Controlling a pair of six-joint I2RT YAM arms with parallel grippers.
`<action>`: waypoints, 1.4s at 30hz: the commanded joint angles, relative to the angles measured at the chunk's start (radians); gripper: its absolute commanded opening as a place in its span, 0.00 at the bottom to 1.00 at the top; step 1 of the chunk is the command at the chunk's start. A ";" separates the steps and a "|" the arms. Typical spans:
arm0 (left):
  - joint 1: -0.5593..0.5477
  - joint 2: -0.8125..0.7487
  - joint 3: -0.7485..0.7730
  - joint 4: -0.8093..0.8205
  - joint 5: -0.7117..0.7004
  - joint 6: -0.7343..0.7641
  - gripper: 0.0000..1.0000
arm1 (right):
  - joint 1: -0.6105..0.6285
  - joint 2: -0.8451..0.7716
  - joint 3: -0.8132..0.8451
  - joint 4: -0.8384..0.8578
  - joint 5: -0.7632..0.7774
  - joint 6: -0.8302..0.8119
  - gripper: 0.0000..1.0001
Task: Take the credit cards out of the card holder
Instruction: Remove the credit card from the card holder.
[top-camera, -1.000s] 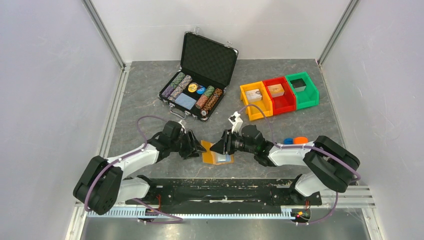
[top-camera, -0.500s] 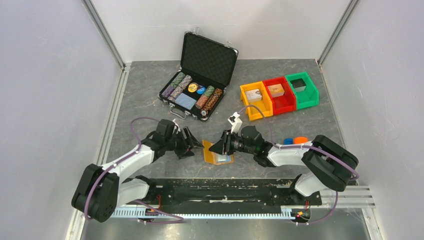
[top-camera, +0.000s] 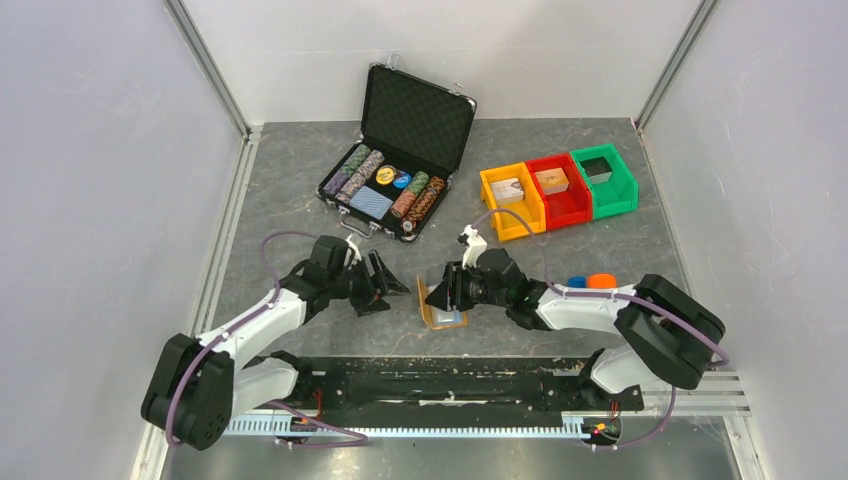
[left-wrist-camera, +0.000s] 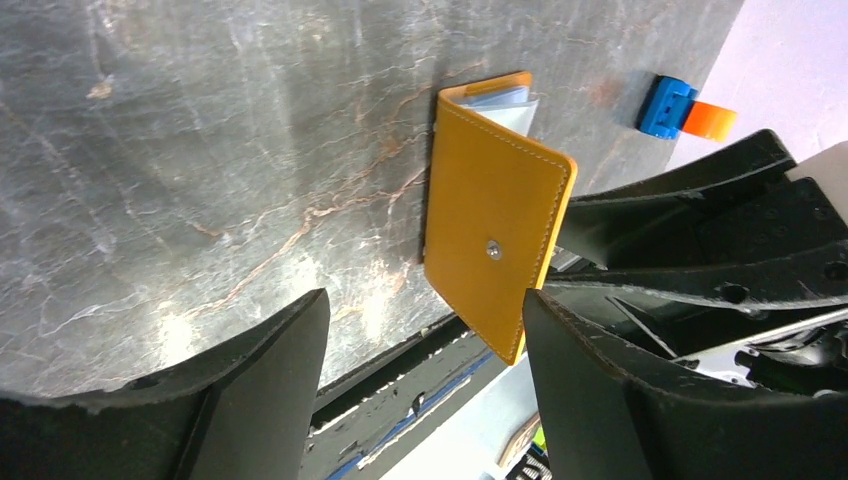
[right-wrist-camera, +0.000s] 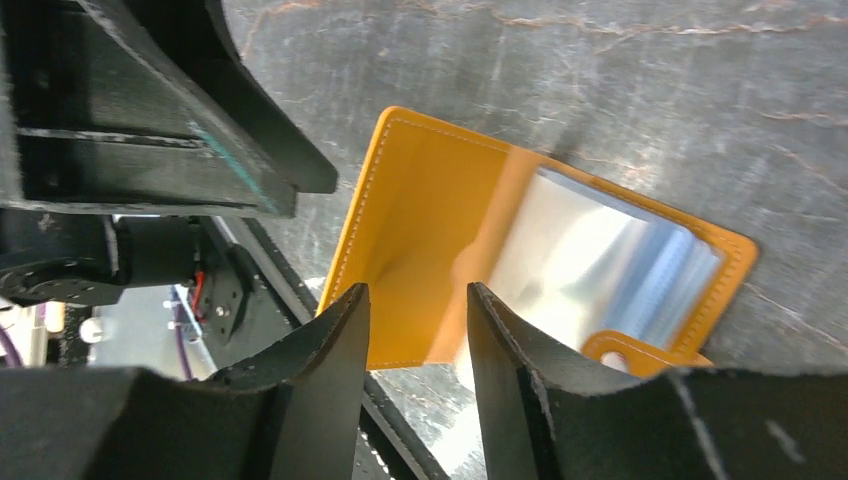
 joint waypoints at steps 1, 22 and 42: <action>0.004 0.026 0.062 0.042 0.066 0.056 0.77 | -0.006 -0.057 0.033 -0.101 0.083 -0.070 0.44; -0.010 0.118 0.145 -0.041 0.063 0.173 0.82 | 0.054 0.119 0.063 0.012 0.016 -0.048 0.34; -0.025 0.203 0.101 0.012 0.051 0.152 0.17 | 0.057 0.065 0.081 -0.079 0.043 -0.117 0.34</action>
